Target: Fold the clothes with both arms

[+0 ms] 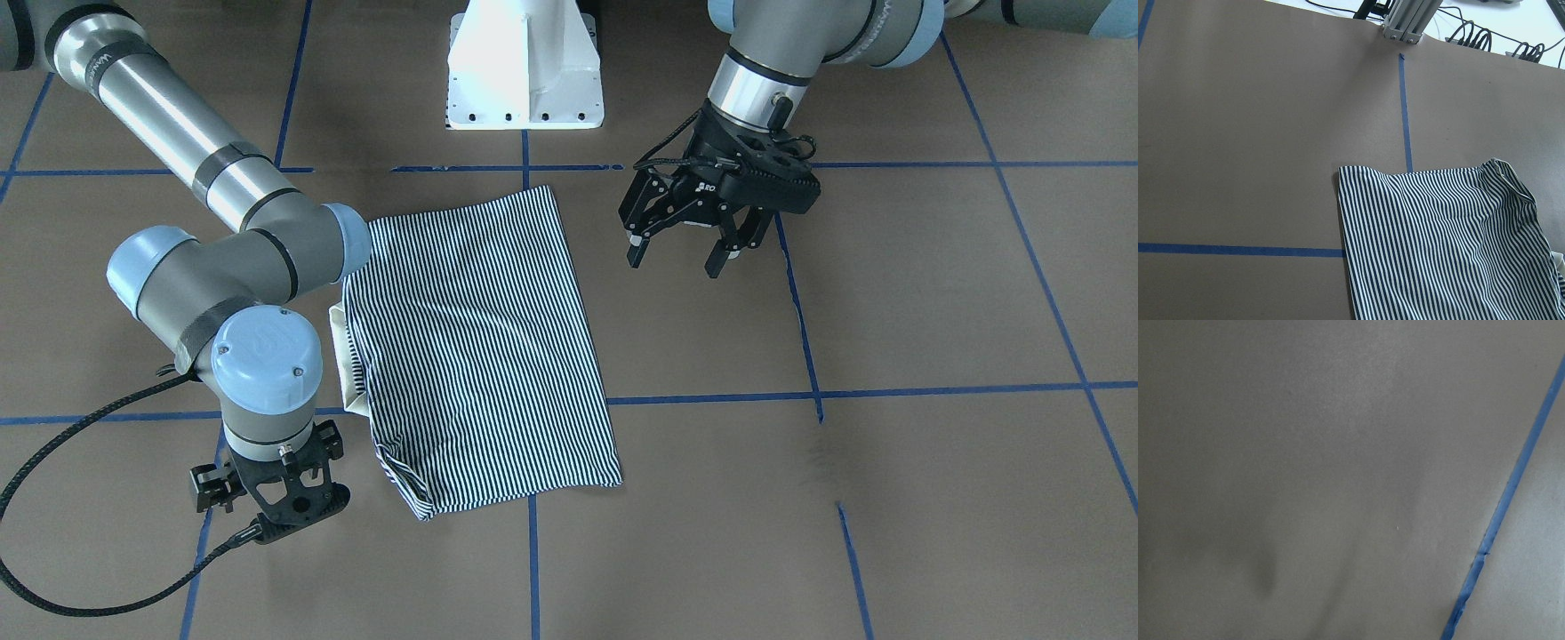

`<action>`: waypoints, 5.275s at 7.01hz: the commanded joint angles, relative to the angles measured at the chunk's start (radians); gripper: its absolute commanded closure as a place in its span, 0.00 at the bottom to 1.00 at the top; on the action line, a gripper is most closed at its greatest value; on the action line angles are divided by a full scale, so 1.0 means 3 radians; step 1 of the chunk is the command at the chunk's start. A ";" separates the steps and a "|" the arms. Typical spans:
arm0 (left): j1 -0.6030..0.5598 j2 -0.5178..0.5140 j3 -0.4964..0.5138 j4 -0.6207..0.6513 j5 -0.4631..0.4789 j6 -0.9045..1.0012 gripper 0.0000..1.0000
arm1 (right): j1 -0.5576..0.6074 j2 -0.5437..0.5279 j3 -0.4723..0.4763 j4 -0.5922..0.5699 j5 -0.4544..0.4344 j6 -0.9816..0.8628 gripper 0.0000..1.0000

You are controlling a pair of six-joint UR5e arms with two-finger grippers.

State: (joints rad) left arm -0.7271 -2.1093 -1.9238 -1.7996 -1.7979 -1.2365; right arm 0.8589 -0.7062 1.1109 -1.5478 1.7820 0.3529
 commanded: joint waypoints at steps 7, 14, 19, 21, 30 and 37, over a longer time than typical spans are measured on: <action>0.0000 0.0016 0.0006 0.0001 0.0000 0.0016 0.00 | -0.0311 0.0375 -0.0466 0.0562 -0.0039 0.0455 0.00; 0.0000 -0.0005 0.0006 0.0001 -0.0005 0.0016 0.00 | 0.0153 0.0140 -0.0727 0.0895 -0.0036 -0.0052 0.00; 0.0901 0.0016 0.0072 -0.0035 -0.0293 -0.1673 0.00 | 0.0389 -0.0839 0.1134 0.0016 0.1386 0.0339 0.00; 0.1231 -0.0172 0.0367 -0.0035 -0.0128 -0.2318 0.00 | 0.0364 -0.1315 0.1755 0.0061 0.1606 0.0944 0.00; 0.1468 -0.0306 0.0824 0.0042 0.0067 -0.2495 0.01 | 0.0348 -0.1461 0.1932 0.0067 0.1581 0.1099 0.00; 0.1554 -0.0317 0.0849 0.0047 0.0118 -0.2582 0.15 | 0.0348 -0.1461 0.1916 0.0072 0.1576 0.1094 0.00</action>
State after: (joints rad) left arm -0.2609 -2.2037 -1.6702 -1.7867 -1.7639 -2.0103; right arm 0.9634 -1.1444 1.6869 -1.5271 2.2550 0.6813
